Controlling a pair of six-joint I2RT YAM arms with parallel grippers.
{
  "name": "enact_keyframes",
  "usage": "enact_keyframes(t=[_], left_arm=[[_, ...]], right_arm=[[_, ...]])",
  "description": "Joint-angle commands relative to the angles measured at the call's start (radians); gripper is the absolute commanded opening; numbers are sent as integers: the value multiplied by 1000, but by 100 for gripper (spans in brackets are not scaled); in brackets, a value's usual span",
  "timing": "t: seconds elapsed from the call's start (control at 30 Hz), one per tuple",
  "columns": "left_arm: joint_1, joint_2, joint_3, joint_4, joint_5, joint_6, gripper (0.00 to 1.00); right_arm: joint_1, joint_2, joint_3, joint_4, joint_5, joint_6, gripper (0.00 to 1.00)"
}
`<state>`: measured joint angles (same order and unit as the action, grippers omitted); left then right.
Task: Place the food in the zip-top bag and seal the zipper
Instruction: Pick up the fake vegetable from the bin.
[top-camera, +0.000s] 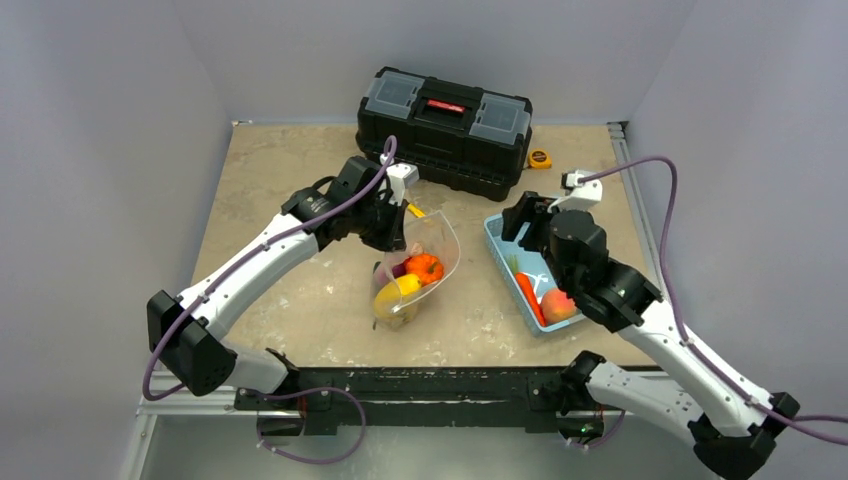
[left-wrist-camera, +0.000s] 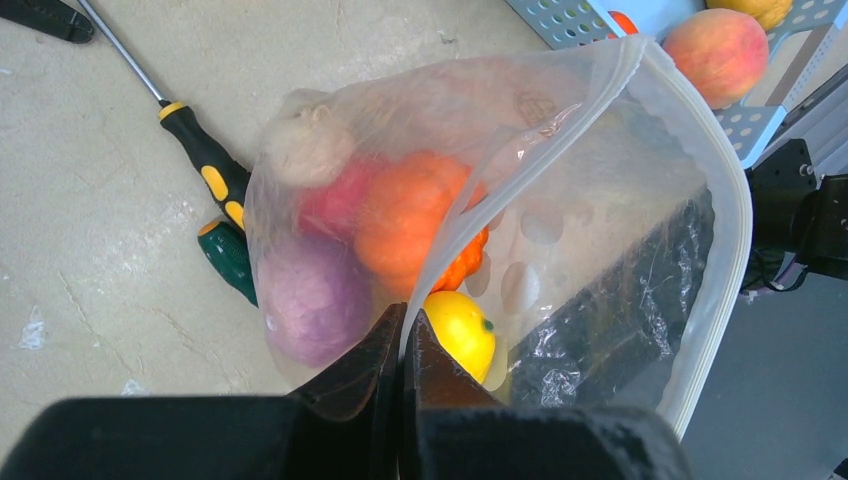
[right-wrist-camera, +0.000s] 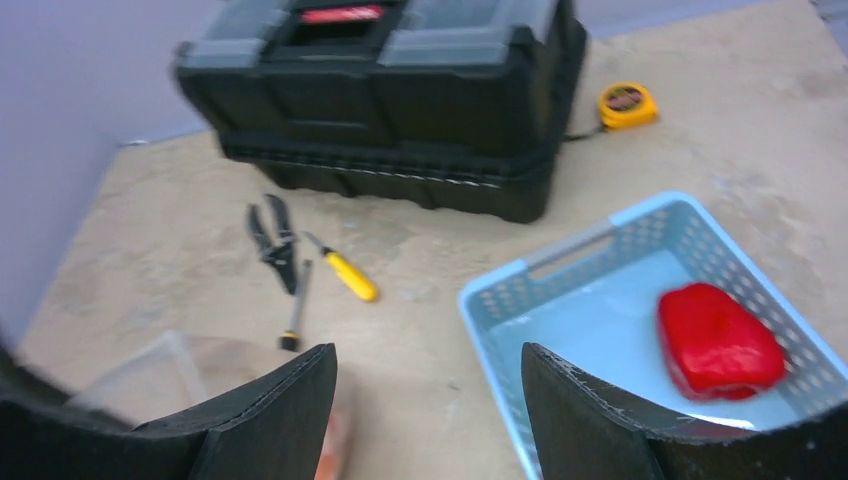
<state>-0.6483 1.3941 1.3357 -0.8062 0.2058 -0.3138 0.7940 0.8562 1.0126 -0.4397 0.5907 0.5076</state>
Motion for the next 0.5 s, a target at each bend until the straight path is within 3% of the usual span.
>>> enact_keyframes(t=[0.0, 0.13, 0.33, 0.47], left_arm=[[5, 1, 31, 9, 17, -2, 0], [6, -3, 31, 9, 18, -2, 0], [4, -7, 31, 7, 14, -1, 0], [3, -3, 33, 6, 21, -1, 0]], right_arm=[[-171, 23, -112, 8, -108, 30, 67], [-375, 91, -229, 98, -325, 22, 65], [-529, 262, -325, 230, -575, 25, 64], [-582, 340, -337, 287, -662, 15, 65]])
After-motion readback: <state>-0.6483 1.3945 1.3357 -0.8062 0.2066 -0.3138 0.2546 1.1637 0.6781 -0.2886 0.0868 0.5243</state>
